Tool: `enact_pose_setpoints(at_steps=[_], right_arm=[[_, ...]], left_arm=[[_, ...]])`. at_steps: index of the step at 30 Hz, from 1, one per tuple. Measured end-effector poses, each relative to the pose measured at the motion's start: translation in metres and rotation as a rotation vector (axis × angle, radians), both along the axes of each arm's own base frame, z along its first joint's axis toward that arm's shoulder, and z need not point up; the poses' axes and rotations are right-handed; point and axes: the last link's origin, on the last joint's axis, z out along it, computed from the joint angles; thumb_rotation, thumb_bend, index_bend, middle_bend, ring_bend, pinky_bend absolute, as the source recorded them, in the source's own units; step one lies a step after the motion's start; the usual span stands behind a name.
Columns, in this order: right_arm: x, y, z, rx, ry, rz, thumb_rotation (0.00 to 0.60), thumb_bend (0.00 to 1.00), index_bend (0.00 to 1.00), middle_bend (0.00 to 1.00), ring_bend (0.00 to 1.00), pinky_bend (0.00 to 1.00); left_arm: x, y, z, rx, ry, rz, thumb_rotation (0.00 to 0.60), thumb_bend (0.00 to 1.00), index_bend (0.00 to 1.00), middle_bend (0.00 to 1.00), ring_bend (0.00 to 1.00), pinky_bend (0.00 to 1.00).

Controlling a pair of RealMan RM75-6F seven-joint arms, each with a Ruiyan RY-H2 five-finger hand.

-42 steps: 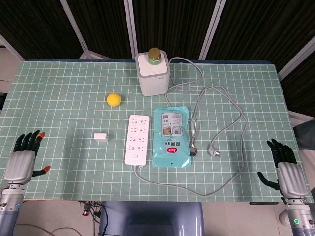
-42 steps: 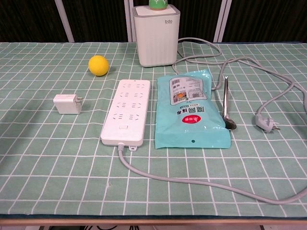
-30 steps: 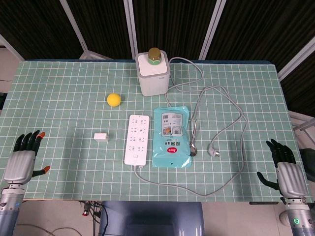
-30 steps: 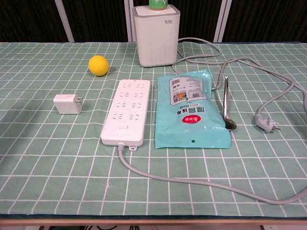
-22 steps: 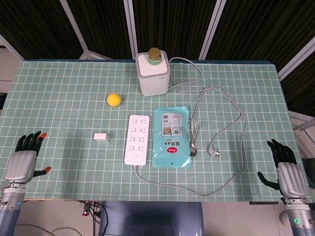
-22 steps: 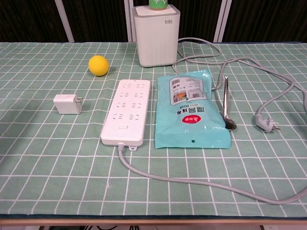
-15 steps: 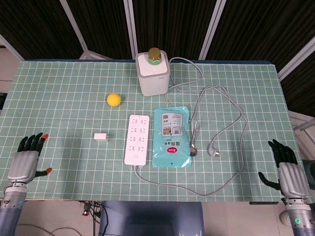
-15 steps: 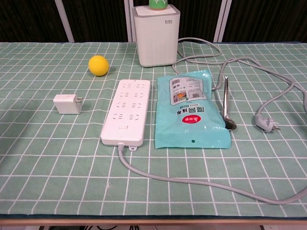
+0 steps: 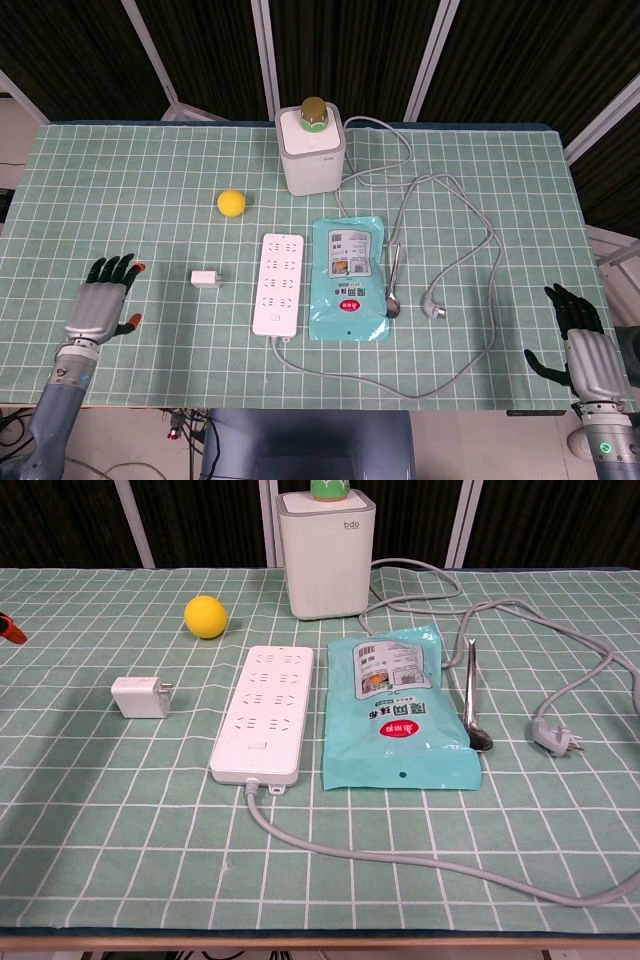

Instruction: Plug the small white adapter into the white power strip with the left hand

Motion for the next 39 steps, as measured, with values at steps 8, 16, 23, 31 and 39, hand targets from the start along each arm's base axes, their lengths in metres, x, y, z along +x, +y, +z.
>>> enact_pose_setpoints(at_steps=[8,16,23,31,39], right_arm=[[0.000,-0.001,0.000,0.002,-0.013,-0.007,0.600,0.34,0.00,0.00,0.00,0.00],[0.000,-0.001,0.001,0.002,-0.020,-0.010,0.600,0.34,0.00,0.00,0.00,0.00],[-0.001,-0.001,0.001,0.002,-0.025,-0.015,0.600,0.34,0.00,0.00,0.00,0.00],[0.000,-0.001,0.001,0.003,-0.028,-0.017,0.600,0.34,0.00,0.00,0.00,0.00],[0.000,-0.001,0.001,0.003,-0.031,-0.019,0.600,0.34,0.00,0.00,0.00,0.00]], left_arm=[[0.024,0.018,-0.019,-0.060,0.024,-0.005,0.600,0.28,0.26,0.00,0.00,0.00],[0.036,0.027,-0.035,-0.095,0.045,0.006,0.600,0.28,0.27,0.00,0.00,0.00],[0.038,0.029,-0.044,-0.106,0.049,0.018,0.600,0.28,0.27,0.00,0.00,0.00],[0.035,0.032,-0.047,-0.115,0.068,0.018,0.600,0.28,0.27,0.00,0.00,0.00],[0.041,0.032,-0.054,-0.125,0.059,0.004,0.600,0.28,0.27,0.00,0.00,0.00]])
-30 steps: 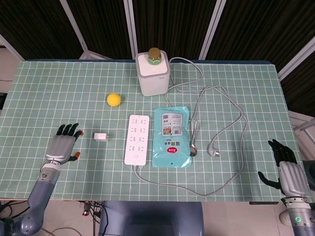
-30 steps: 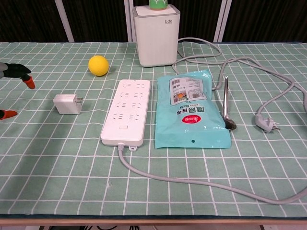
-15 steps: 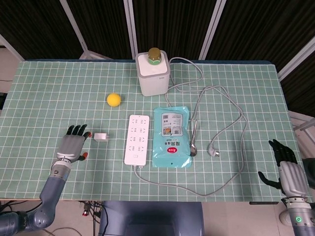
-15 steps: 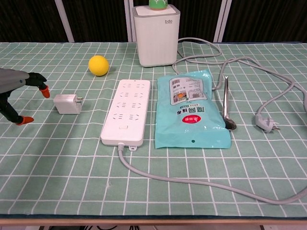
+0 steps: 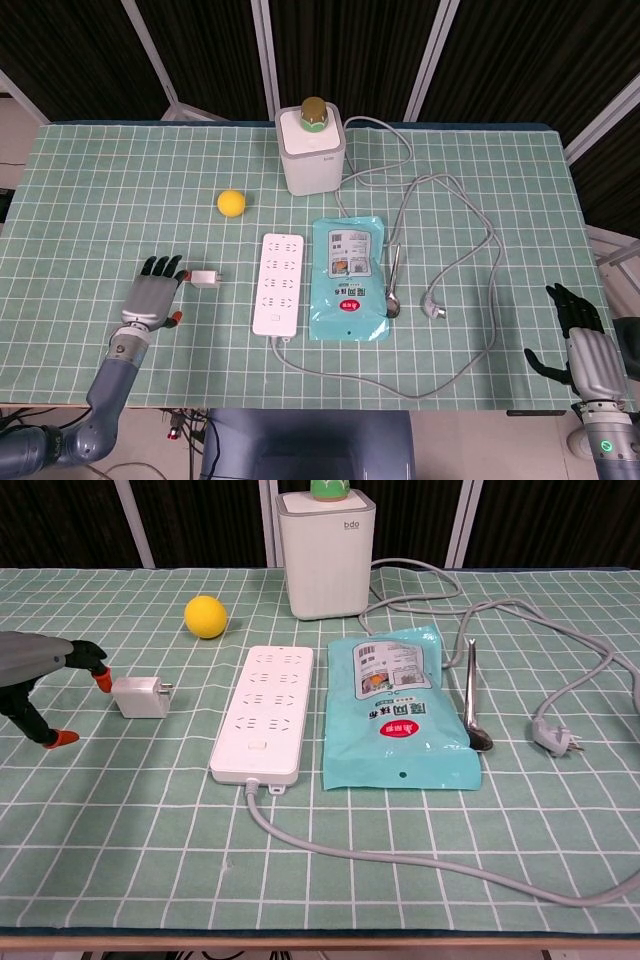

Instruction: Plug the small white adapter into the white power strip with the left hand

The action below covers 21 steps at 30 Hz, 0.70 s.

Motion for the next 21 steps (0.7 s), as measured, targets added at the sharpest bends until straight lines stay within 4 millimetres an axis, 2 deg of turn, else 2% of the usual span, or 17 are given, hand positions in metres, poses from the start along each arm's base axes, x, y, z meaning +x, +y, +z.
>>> enact_pose_setpoints(at_steps=[21], right_arm=[[0.000,0.001,0.000,0.003,-0.004,-0.004,0.600,0.34,0.00,0.00,0.00,0.00]], left_arm=[[0.026,0.003,-0.005,-0.016,-0.011,-0.073,0.600,0.27,0.26,0.00,0.00,0.00]])
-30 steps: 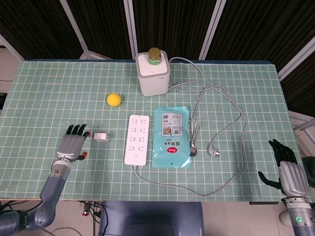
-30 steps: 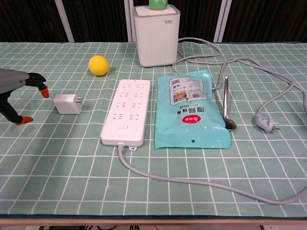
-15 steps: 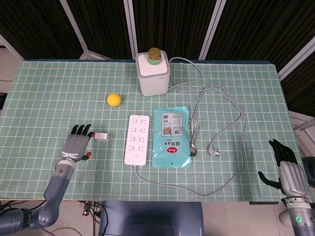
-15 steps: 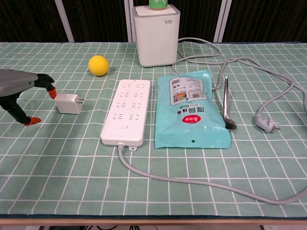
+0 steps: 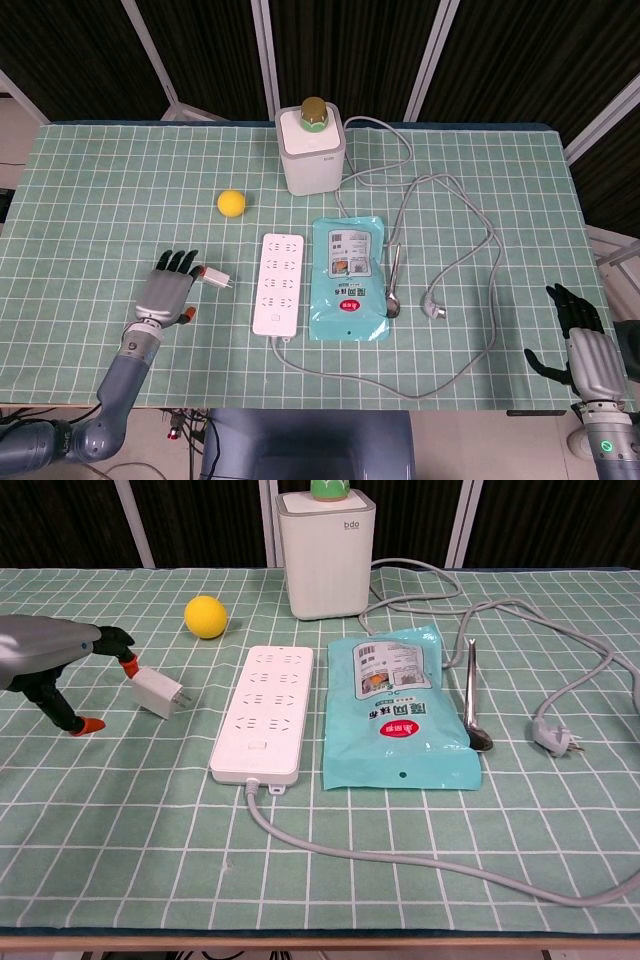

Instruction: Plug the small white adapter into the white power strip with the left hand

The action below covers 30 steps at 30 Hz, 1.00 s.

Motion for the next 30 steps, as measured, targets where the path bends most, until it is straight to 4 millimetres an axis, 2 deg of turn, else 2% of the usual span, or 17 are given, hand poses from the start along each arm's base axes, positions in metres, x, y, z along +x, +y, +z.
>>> enact_pose_setpoints(at_steps=[12,18,22,25,30], right_arm=[[0.001,0.000,0.000,0.002,-0.001,-0.001,0.600,0.34,0.00,0.00,0.00,0.00],[0.001,0.000,0.000,0.002,-0.002,-0.001,0.600,0.34,0.00,0.00,0.00,0.00],[0.001,0.000,0.000,0.002,-0.002,-0.002,0.600,0.34,0.00,0.00,0.00,0.00],[0.000,0.000,0.000,0.002,-0.002,-0.003,0.600,0.34,0.00,0.00,0.00,0.00],[0.000,0.000,0.000,0.004,-0.003,-0.006,0.600,0.34,0.00,0.00,0.00,0.00]], left_arm=[[0.016,-0.004,-0.006,-0.014,-0.027,-0.034,0.600,0.28,0.26,0.00,0.00,0.00],[0.016,-0.004,-0.004,-0.006,-0.031,-0.034,0.600,0.27,0.26,0.00,0.00,0.00],[0.015,-0.003,-0.001,0.001,-0.039,-0.031,0.600,0.17,0.23,0.00,0.00,0.00],[0.016,0.000,0.002,0.010,-0.046,-0.033,0.600,0.15,0.22,0.04,0.00,0.00],[0.016,0.009,0.004,0.023,-0.038,-0.043,0.600,0.21,0.21,0.11,0.00,0.00]])
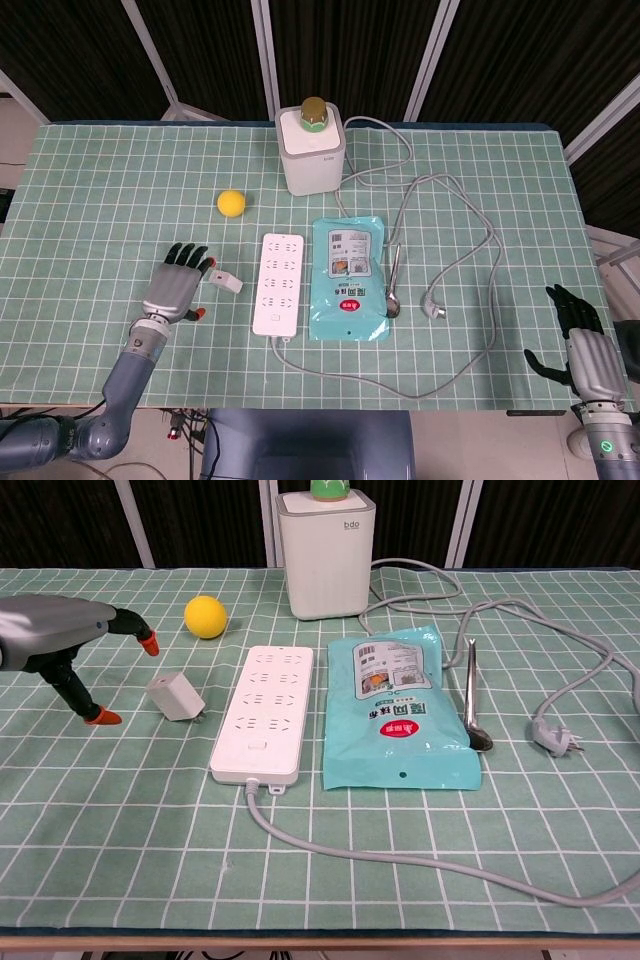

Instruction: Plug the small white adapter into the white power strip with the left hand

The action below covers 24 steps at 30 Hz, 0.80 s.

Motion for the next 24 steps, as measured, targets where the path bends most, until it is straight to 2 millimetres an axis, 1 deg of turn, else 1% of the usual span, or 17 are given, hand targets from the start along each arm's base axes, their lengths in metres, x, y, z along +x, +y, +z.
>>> enact_pose_setpoints(at_steps=[5,12,18,24], right_arm=[[0.000,0.000,0.000,0.000,-0.002,-0.003,0.600,0.34,0.00,0.00,0.00,0.00],[-0.001,0.000,-0.001,0.006,-0.007,-0.014,0.600,0.34,0.00,0.00,0.00,0.00],[-0.002,-0.001,0.000,0.006,-0.010,-0.020,0.600,0.34,0.00,0.00,0.00,0.00],[-0.002,-0.001,0.000,0.005,-0.011,-0.022,0.600,0.34,0.00,0.00,0.00,0.00]], left_arm=[[0.003,0.011,-0.003,-0.007,0.007,0.001,0.600,0.23,0.24,0.18,0.00,0.00],[0.007,0.027,-0.017,-0.045,0.035,0.001,0.600,0.25,0.28,0.22,0.00,0.00],[0.011,0.034,-0.030,-0.066,0.043,-0.007,0.600,0.26,0.31,0.26,0.00,0.00],[0.011,0.036,-0.040,-0.079,0.033,-0.009,0.600,0.27,0.35,0.30,0.01,0.00]])
